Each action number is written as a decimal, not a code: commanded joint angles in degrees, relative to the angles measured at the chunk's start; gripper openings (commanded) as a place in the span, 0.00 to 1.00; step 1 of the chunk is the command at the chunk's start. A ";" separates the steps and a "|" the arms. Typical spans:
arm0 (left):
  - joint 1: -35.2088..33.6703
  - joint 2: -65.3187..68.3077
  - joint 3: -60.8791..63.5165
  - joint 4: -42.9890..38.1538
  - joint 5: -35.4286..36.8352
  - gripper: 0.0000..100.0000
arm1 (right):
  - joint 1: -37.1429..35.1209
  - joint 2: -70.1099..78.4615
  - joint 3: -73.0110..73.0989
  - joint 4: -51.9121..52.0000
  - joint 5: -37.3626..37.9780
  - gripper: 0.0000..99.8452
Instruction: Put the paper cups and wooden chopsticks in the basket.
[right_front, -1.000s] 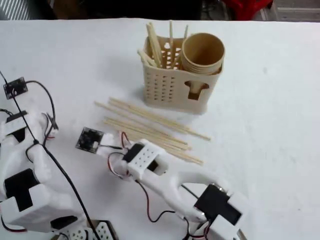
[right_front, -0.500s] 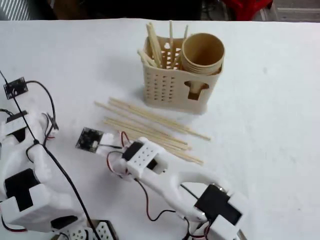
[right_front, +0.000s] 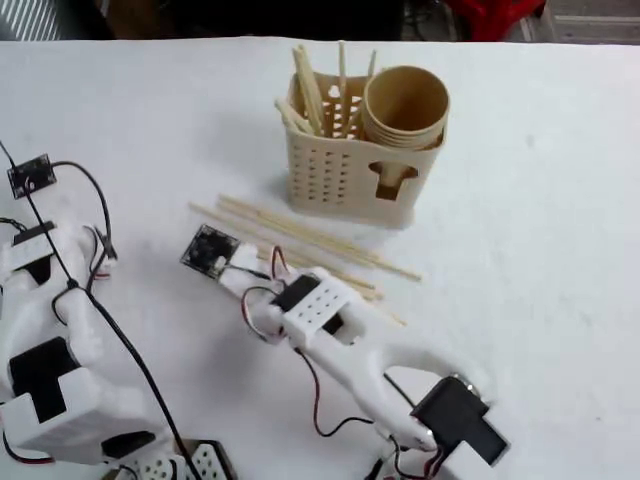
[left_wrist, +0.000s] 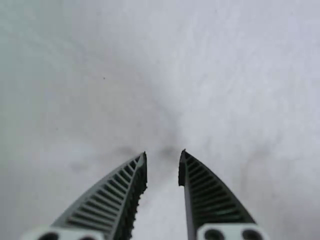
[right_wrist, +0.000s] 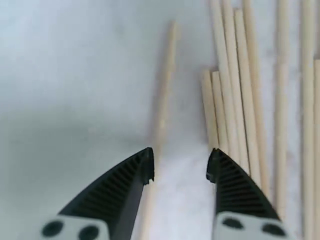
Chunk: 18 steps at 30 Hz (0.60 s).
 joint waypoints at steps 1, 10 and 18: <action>0.66 -0.13 -0.26 -0.88 0.70 0.12 | -0.40 1.71 -0.53 -1.63 0.79 0.19; 0.66 -0.13 -0.26 -0.70 0.70 0.12 | -0.66 5.14 -2.73 -0.31 0.79 0.03; 0.66 -0.13 -0.26 -0.88 0.70 0.12 | 1.27 -8.66 -2.64 8.48 0.35 0.02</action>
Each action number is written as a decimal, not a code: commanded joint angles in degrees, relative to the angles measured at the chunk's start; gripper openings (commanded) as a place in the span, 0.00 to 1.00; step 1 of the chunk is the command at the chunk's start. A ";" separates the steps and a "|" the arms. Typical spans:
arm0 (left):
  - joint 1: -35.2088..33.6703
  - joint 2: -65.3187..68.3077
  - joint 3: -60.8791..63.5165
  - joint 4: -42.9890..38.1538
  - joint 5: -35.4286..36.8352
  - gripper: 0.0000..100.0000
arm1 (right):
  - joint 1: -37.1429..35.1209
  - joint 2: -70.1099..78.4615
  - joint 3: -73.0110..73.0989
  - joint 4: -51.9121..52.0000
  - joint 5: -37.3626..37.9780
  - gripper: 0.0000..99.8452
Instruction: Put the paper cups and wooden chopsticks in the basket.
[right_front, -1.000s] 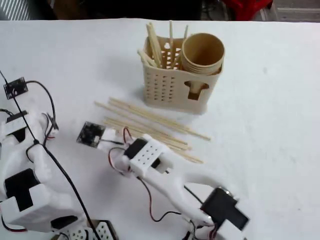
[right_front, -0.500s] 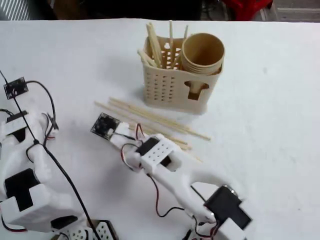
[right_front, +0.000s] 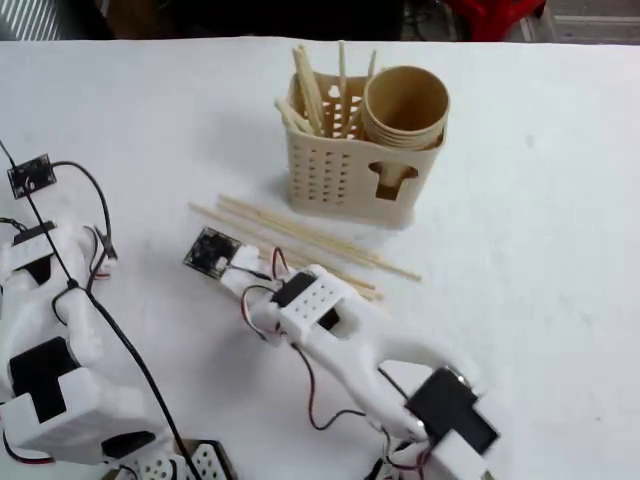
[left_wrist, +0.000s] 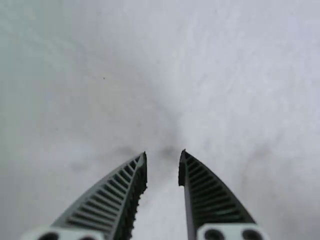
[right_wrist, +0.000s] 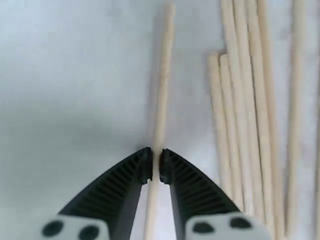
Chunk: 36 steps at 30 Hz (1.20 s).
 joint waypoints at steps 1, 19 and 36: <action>0.66 -0.13 -0.26 -0.88 0.70 0.12 | 1.98 -15.25 -1.32 7.60 0.18 0.02; 0.66 -0.13 -0.26 -0.97 0.70 0.12 | 11.82 -61.76 -0.70 -21.85 0.62 0.02; 0.66 -0.04 -0.26 -0.97 0.62 0.12 | 26.15 -22.55 -24.44 -40.22 -1.05 0.02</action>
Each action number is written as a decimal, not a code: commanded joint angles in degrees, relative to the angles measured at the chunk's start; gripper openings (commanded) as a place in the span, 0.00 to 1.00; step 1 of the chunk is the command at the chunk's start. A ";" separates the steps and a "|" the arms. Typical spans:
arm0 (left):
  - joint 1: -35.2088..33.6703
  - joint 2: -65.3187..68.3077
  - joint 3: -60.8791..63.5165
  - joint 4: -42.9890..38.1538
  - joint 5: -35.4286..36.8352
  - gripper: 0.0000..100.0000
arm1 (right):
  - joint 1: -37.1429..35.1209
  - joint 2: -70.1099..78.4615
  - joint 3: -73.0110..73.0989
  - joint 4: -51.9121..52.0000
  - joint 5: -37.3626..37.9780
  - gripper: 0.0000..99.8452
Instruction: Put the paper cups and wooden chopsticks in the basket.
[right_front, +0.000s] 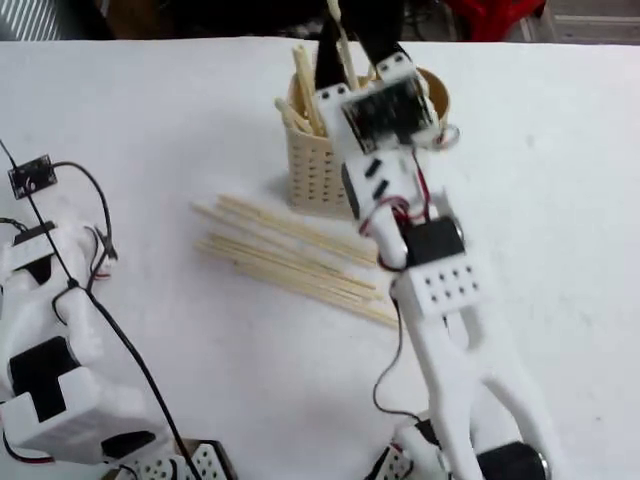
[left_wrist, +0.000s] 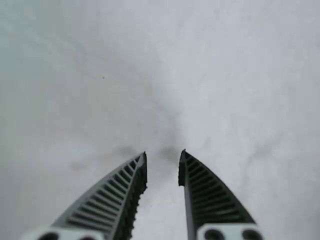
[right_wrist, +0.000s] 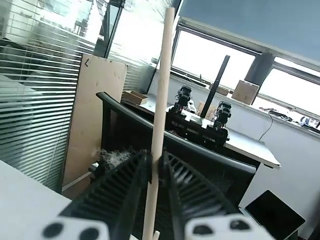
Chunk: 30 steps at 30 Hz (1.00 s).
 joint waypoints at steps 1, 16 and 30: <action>0.66 -0.22 -0.26 -0.97 0.62 0.12 | -0.48 3.47 -7.47 -1.45 -2.64 0.02; 0.66 -0.22 -0.26 -0.97 0.62 0.12 | -2.24 11.65 -11.96 -1.45 -9.49 0.02; 0.66 -0.22 -0.26 -0.97 0.62 0.12 | -2.24 10.68 -11.60 10.24 -9.58 0.20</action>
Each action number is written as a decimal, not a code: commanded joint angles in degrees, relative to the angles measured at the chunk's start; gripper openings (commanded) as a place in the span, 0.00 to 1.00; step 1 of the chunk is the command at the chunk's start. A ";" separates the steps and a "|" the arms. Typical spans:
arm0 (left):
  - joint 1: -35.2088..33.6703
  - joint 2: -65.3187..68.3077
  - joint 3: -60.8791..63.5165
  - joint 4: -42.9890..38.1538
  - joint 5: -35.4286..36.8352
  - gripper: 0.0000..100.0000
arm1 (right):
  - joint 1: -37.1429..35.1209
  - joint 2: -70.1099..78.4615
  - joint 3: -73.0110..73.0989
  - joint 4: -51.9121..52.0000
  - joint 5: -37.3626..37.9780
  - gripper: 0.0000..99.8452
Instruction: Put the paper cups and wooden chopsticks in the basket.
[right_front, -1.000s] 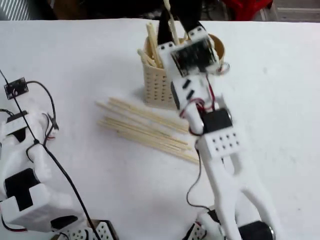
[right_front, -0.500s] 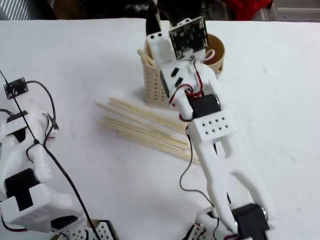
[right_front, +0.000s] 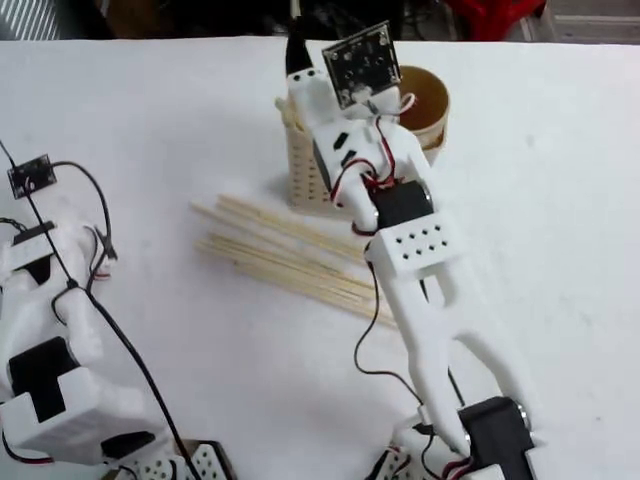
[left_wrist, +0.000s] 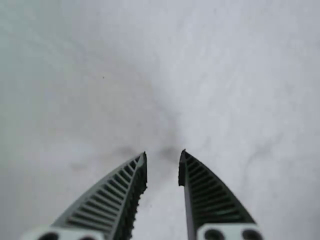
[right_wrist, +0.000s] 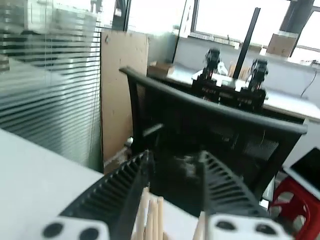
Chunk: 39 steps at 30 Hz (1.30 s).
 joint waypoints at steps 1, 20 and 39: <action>0.66 -0.22 -0.26 -0.97 0.62 0.12 | -0.22 -2.15 -3.08 5.76 -0.53 0.20; 0.75 -0.22 -0.26 -0.97 0.62 0.12 | -23.08 -14.29 18.81 55.60 17.85 0.13; 0.75 -0.31 0.88 -2.46 0.62 0.12 | -17.80 19.56 18.02 37.76 28.75 0.18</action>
